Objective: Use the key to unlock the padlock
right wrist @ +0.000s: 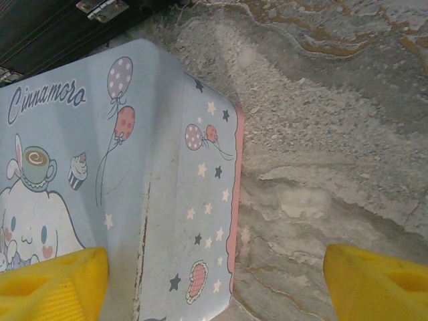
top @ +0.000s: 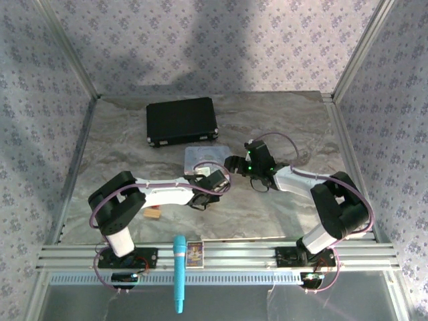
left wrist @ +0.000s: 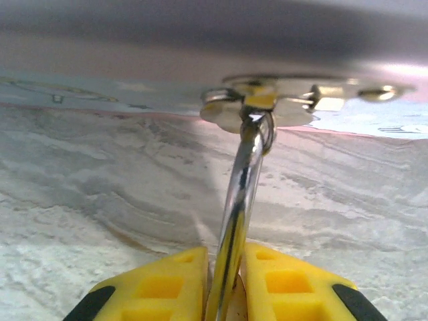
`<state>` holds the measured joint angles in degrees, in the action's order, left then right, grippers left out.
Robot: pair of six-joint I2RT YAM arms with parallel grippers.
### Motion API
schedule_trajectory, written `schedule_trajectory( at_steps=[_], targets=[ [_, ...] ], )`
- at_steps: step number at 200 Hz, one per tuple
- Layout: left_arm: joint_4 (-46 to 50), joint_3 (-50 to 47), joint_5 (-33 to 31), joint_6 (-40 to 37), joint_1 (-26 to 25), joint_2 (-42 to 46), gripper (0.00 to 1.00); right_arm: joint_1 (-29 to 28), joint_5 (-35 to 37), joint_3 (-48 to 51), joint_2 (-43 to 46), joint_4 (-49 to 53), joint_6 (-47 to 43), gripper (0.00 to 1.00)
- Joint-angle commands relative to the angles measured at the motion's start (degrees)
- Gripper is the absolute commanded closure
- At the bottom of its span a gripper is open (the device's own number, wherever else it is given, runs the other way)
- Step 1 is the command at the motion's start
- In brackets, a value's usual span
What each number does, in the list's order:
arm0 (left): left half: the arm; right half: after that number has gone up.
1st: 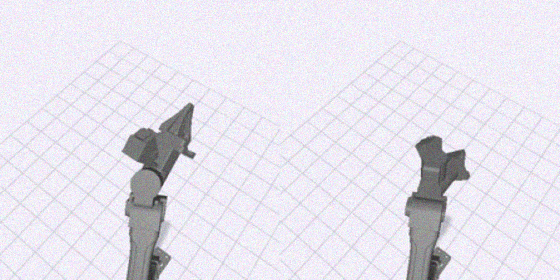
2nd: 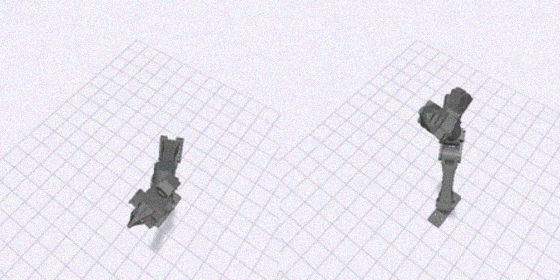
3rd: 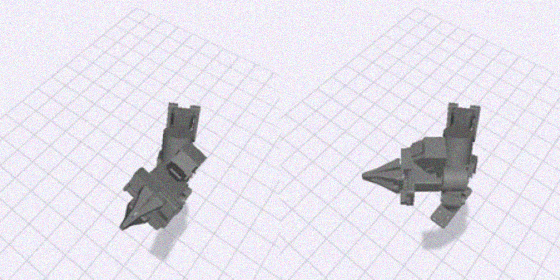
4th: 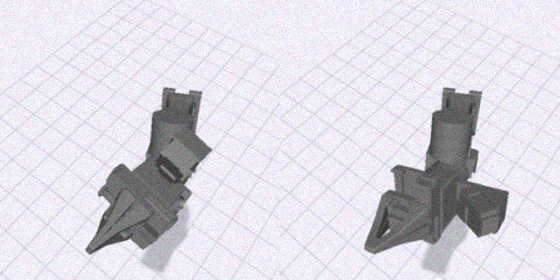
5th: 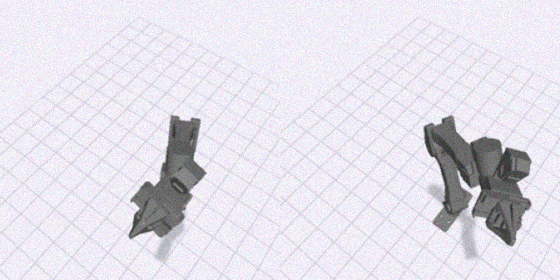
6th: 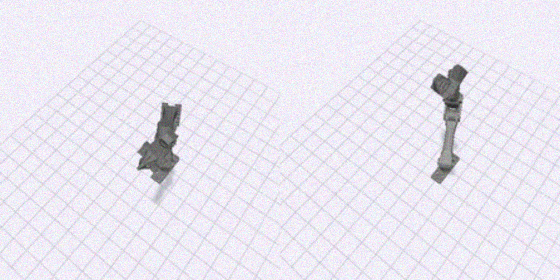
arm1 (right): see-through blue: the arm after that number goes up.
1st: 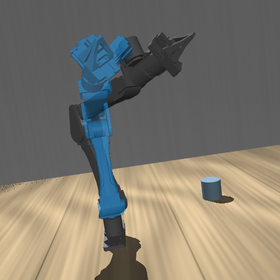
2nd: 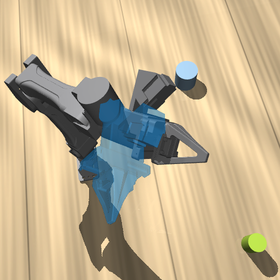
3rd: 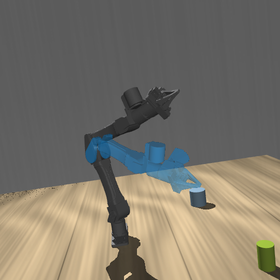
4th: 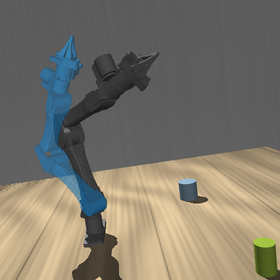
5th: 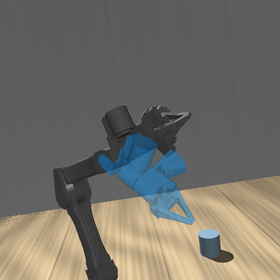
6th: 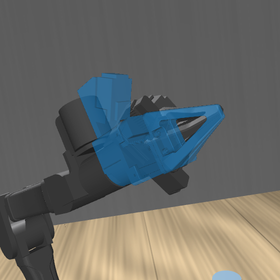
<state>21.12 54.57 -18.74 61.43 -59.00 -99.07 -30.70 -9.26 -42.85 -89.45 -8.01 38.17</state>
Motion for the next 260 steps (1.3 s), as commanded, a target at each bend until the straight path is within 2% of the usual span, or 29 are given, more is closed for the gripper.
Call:
schedule_trajectory(
  at_steps=[1, 40, 61, 87, 156, 215, 233, 260],
  targets=[
    [11.7, 1.0, -5.3, -1.9, -0.1, -0.7, 0.83, 0.3, 2.1, 0.3, -2.6, 6.1, -0.2, 0.16],
    [16.2, 3.1, -9.6, -4.5, -0.8, -2.8, 0.81, 0.4, 1.7, 0.4, -2.6, 6.1, 0.0, 0.16],
    [19.4, 5.5, -12.5, -4.3, -3.3, -4.0, 0.78, 0.3, 1.7, 0.3, -2.7, 6.3, -0.1, 0.16],
    [20.2, 7.4, -12.7, -4.5, -4.4, -5.7, 0.74, 0.6, 1.6, 0.3, -2.8, 6.2, -0.1, 0.16],
    [27.3, 12.7, -16.6, -3.0, -8.3, -9.0, 0.75, 0.9, 0.9, 0.8, -3.1, 5.2, 0.7, 0.16],
    [25.9, 13.3, -14.9, -4.5, -8.8, -10.9, 0.75, 0.8, 0.4, 0.7, -4.0, 4.5, 1.0, 0.16],
    [24.9, 13.4, -14.3, -5.5, -8.8, -12.0, 0.71, 0.8, 0.2, 0.7, -4.2, 4.2, 1.1, 0.16],
    [24.5, 14.1, -13.1, -6.5, -8.8, -12.4, 0.71, 0.8, 0.2, 0.6, -4.2, 4.3, 1.2, 0.16]
  ],
)
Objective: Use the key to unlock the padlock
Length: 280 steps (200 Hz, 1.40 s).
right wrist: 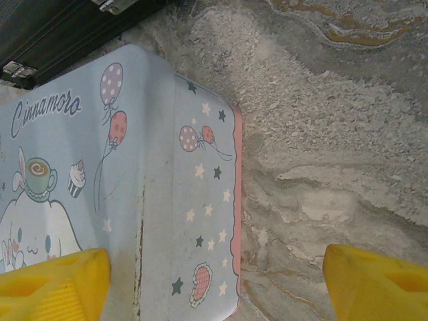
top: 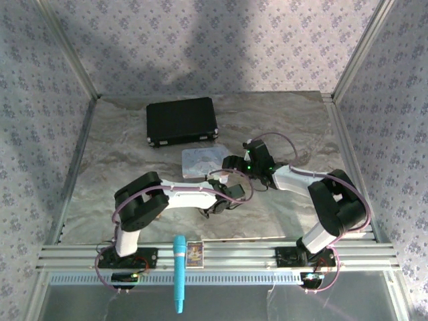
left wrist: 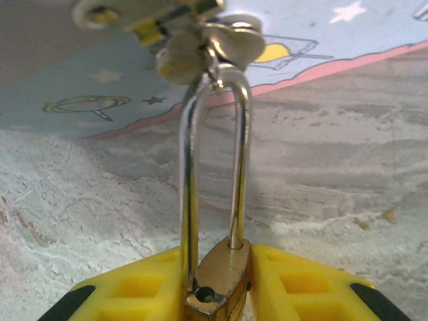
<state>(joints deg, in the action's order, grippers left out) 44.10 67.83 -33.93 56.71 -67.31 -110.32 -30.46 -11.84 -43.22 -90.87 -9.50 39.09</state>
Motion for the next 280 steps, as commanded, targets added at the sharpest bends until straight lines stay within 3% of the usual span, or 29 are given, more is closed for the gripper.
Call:
schedule_trajectory(
  at_steps=[1, 79, 100, 127, 180, 198, 225, 261, 280],
  targets=[
    [1.5, 0.8, 2.1, -1.8, -0.5, -1.1, 0.71, 0.6, 2.8, 0.9, -2.8, 5.7, 0.3, 0.16],
    [6.7, 4.1, 1.2, 0.3, -2.1, -3.1, 0.71, 0.5, 3.0, 1.3, -2.6, 5.4, 0.8, 0.16],
    [7.0, 4.1, -0.3, 0.5, -2.4, -2.9, 0.74, 0.4, 3.2, 1.5, -2.5, 5.4, 0.8, 0.16],
    [7.9, 4.2, -0.4, 0.9, -1.8, -3.5, 0.87, 0.4, 3.1, 1.6, -2.4, 5.0, 1.1, 0.16],
    [8.9, 4.1, -2.4, 0.1, -1.4, -2.8, 0.86, 0.0, 3.0, 1.8, -1.4, 5.1, 1.2, 0.16],
    [2.0, 0.4, 0.8, -3.4, -1.3, 0.7, 0.81, -0.2, 2.5, 2.4, 0.2, 4.2, 1.1, 0.16],
    [-11.0, -6.6, 11.7, -6.3, 0.7, 8.6, 0.81, -0.1, 0.8, 1.8, 3.3, 4.2, 0.0, 0.16],
    [-13.0, -8.3, 16.9, -5.1, 3.1, 10.2, 0.92, 0.0, 0.8, 0.9, 6.2, 5.7, -1.7, 0.15],
    [-14.9, -9.4, 19.9, -4.3, 3.9, 10.8, 0.93, 0.0, 0.8, 2.5, 8.3, 3.8, -2.3, 0.15]
  ],
)
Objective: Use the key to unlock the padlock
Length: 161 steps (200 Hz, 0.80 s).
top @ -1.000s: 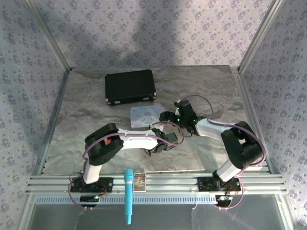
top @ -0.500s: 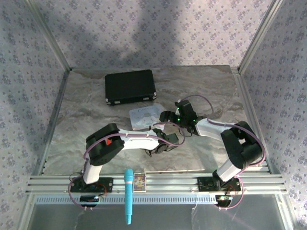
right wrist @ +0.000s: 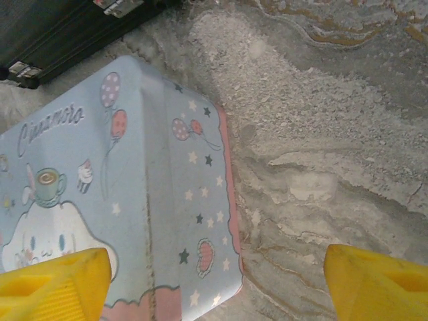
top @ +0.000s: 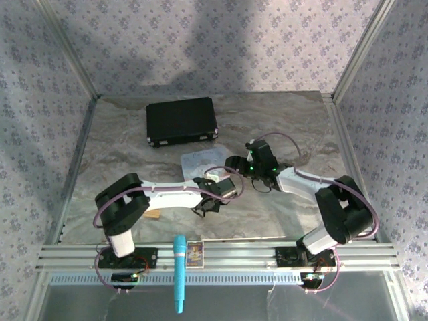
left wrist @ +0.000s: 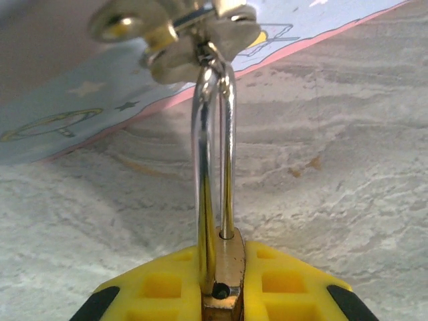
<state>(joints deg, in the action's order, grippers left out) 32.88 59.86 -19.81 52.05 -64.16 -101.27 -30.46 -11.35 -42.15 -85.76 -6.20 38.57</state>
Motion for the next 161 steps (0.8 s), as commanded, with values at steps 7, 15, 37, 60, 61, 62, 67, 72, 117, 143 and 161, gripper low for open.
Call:
schedule_trajectory(
  at_steps=[7, 15, 37, 60, 61, 62, 67, 72, 117, 143, 161],
  targets=[
    [-4.4, -1.9, 7.0, 1.0, 1.1, 2.2, 0.94, -0.1, 0.3, 2.1, 4.1, -0.1, -2.0, 0.15],
    [-5.5, -2.6, 8.6, 1.5, 1.6, 2.7, 0.94, -0.1, 0.5, 3.0, 5.5, -0.8, -2.1, 0.15],
    [-8.7, -5.0, 12.3, 3.5, 3.0, 4.8, 0.96, -0.2, 2.2, 6.5, 10.3, -1.7, -2.1, 0.15],
    [-11.0, -6.5, 15.0, 5.4, 4.4, 6.9, 0.97, -1.4, 5.7, 12.7, 16.3, -2.9, -4.7, 0.18],
    [-11.1, -6.6, 15.1, 5.4, 4.4, 7.0, 0.97, -1.4, 5.9, 13.1, 16.6, -3.0, -4.8, 0.18],
    [-11.2, -6.6, 15.3, 5.5, 4.5, 7.1, 0.97, -1.5, 6.0, 13.3, 16.9, -3.0, -4.9, 0.18],
    [-11.8, -7.0, 16.0, 5.9, 4.8, 7.4, 0.98, -2.1, 6.8, 14.7, 18.0, -3.1, -5.5, 0.19],
    [-12.6, -7.3, 16.9, 6.4, 5.0, 7.8, 0.98, -2.7, 7.5, 15.9, 19.0, -3.0, -6.2, 0.20],
    [-20.3, -10.4, 24.9, 12.0, 7.2, 9.0, 1.00, -17.5, 18.2, 24.0, 26.4, -4.8, -12.4, 0.37],
    [-21.5, -11.0, 26.5, 15.3, 7.4, 9.9, 0.99, -28.0, 27.0, 26.9, 26.9, -9.3, -14.1, 0.43],
    [-22.5, -11.2, 27.8, 17.9, 7.5, 10.2, 0.99, -31.1, 28.0, 26.4, 24.2, -10.4, -15.6, 0.43]
  ],
)
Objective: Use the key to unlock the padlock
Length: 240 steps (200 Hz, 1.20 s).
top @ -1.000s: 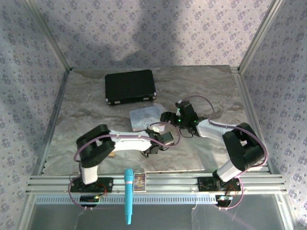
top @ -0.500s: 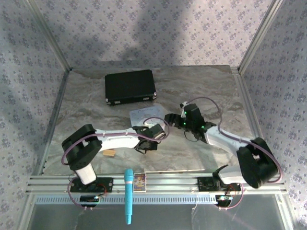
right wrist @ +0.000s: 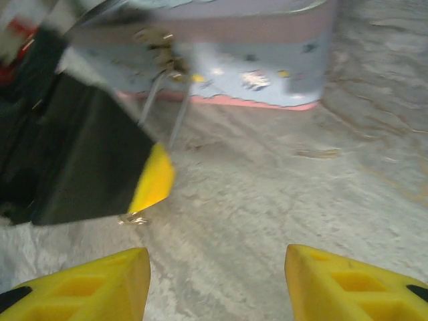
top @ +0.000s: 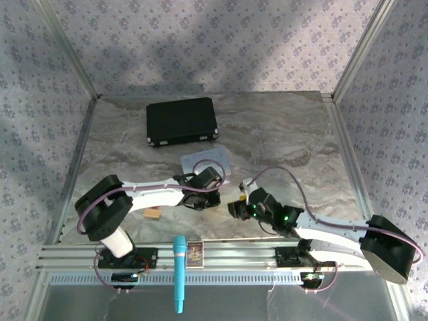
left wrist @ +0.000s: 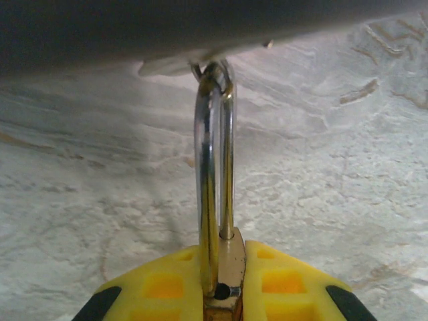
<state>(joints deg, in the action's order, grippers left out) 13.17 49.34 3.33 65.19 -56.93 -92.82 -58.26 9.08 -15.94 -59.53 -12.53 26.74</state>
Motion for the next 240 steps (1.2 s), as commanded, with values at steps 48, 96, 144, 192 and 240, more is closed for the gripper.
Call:
schedule_trajectory(
  at_steps=[48, 96, 144, 192, 240],
  targets=[
    [-8.1, -2.6, 8.5, 9.7, 0.8, 1.6, 0.99, -7.3, 7.0, -3.3, -13.1, -10.7, -4.2, 0.49],
    [-8.2, -3.3, 8.7, 10.2, 1.2, 2.7, 0.99, -8.4, 10.5, -3.4, -18.2, -17.6, -3.2, 0.54],
    [-10.3, -4.6, 10.4, 11.3, 1.2, 3.7, 1.00, -7.0, 10.2, -5.2, -21.6, -18.8, -3.3, 0.73],
    [-8.9, -5.7, 9.2, 10.3, 1.6, 5.2, 1.00, -2.5, 5.0, -0.6, -17.4, -19.5, -1.2, 0.83],
    [-10.1, -6.8, 9.0, 10.9, 1.8, 5.6, 1.00, 4.8, -8.6, 2.1, -16.8, -22.1, 1.4, 0.85]
  ],
)
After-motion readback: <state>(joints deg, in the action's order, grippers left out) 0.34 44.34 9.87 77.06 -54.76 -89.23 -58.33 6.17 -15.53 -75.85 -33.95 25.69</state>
